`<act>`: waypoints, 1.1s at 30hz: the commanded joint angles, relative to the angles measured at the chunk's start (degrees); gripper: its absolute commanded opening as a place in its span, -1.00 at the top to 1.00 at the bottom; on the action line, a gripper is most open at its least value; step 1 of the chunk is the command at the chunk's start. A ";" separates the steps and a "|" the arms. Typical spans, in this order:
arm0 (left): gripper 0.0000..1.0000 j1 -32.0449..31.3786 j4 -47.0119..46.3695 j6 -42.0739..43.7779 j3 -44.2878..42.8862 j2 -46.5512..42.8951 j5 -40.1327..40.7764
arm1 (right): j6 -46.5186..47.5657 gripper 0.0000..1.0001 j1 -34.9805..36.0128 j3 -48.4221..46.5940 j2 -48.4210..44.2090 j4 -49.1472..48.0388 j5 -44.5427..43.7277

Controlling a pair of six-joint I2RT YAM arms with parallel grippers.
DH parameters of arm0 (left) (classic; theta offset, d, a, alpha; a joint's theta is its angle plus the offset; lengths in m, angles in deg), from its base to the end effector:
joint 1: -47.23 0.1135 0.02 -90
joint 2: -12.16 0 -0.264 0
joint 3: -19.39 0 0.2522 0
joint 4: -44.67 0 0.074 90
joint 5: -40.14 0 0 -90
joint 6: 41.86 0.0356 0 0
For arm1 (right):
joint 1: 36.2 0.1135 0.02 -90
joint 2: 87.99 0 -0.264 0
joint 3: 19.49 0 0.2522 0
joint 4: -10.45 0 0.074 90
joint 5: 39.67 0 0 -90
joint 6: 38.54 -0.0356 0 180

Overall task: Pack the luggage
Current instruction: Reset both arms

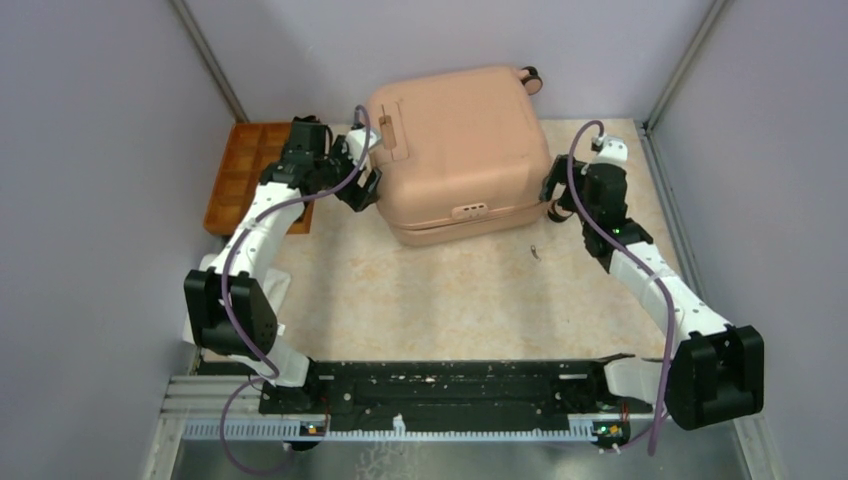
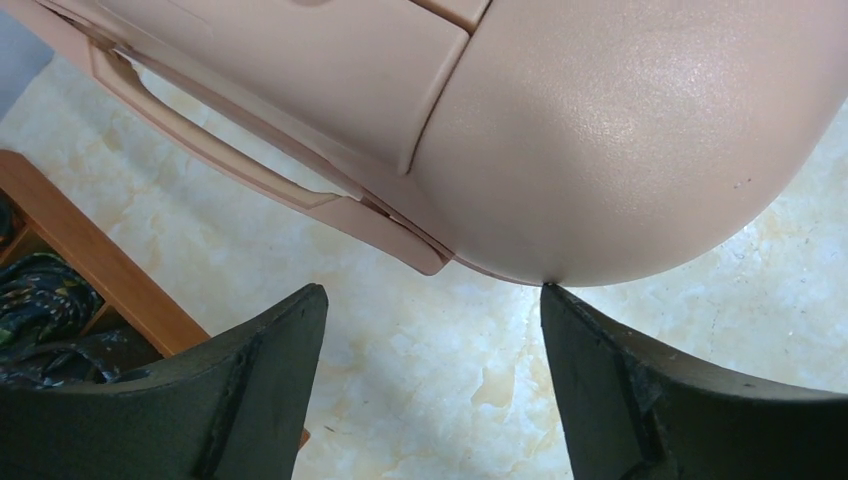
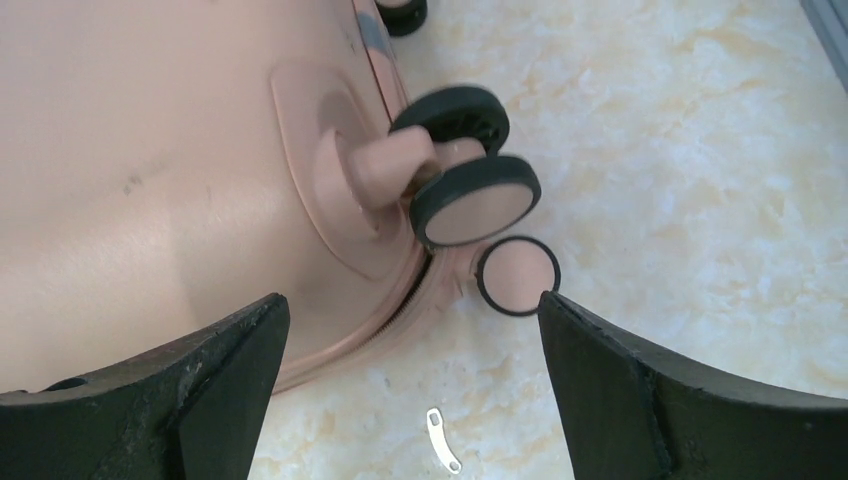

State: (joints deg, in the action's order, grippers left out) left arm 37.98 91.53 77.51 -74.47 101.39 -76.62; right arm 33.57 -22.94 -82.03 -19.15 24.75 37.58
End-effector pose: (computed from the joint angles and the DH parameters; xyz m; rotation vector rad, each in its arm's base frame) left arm 0.3391 -0.0715 0.3267 0.9568 2.0221 -0.3490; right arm 0.2716 0.0559 0.2938 0.2258 1.9107 0.1502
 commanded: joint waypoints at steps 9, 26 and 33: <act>-0.98 2.14 -7.02 -7.24 -0.05 -3.27 1.00 | -4.23 -0.97 -0.86 -1.25 -1.97 0.85 -4.40; -0.97 10.97 -51.79 -19.92 38.95 -3.10 0.65 | 3.87 -0.97 -3.50 19.81 -0.25 -21.81 -36.84; -0.97 11.45 -73.58 -21.56 49.20 -0.84 2.06 | 10.00 -0.97 -3.92 32.44 -3.25 -48.40 -31.13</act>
State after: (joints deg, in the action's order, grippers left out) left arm 49.10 38.51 58.25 -30.14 99.24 -74.28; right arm 38.00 -26.27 -55.03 -20.40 -2.42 4.38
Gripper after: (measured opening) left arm 0.987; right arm 0.985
